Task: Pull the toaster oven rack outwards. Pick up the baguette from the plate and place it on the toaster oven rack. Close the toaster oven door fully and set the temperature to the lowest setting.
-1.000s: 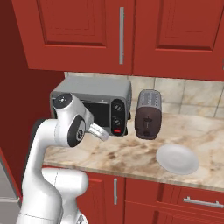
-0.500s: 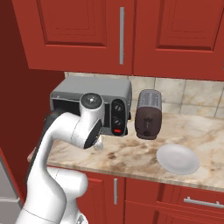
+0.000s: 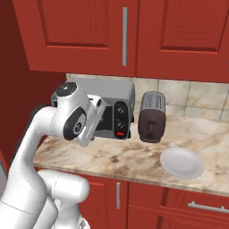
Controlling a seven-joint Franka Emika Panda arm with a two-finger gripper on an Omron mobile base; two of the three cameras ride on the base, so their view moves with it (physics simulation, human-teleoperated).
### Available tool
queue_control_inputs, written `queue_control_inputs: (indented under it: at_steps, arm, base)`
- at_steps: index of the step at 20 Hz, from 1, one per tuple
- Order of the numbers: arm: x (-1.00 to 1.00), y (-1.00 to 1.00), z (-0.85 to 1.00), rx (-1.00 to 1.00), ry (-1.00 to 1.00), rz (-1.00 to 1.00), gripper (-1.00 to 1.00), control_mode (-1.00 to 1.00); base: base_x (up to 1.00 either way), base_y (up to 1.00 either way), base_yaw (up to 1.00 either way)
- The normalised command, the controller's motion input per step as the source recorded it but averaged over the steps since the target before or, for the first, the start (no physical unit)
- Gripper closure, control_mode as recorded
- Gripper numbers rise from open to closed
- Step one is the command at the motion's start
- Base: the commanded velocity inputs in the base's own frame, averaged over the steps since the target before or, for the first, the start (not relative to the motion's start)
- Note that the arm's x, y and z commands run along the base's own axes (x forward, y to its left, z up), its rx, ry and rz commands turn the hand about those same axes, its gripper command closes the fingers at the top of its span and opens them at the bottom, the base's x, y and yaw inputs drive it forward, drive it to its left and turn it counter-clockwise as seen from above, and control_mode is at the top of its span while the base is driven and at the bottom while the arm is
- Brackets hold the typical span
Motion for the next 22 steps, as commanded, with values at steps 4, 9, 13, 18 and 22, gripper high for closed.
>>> queue_control_inputs:
  at_steps: [4, 9, 13, 18, 22]
  arm:
    - [0.0, 0.03, -0.13, 0.21, 0.09, -0.78, -1.0, -1.0]
    - [0.0, 0.0, -0.08, 0.55, 0.0, -0.71, -1.0, -1.0]
    - [0.03, 0.01, -0.05, 0.49, -0.06, -0.73, -1.0, -1.0]
    - [0.55, 0.08, -0.12, 0.07, -0.29, -0.57, -1.0, -1.0]
    - [0.6, 0.11, -0.4, -0.04, -0.43, -0.33, -1.0, -1.0]
  base:
    - [0.0, 0.0, 0.0]
    - [0.0, 0.0, 0.0]
    - [0.0, 0.0, 0.0]
    - [0.0, 0.0, 0.0]
    - [0.0, 0.0, 0.0]
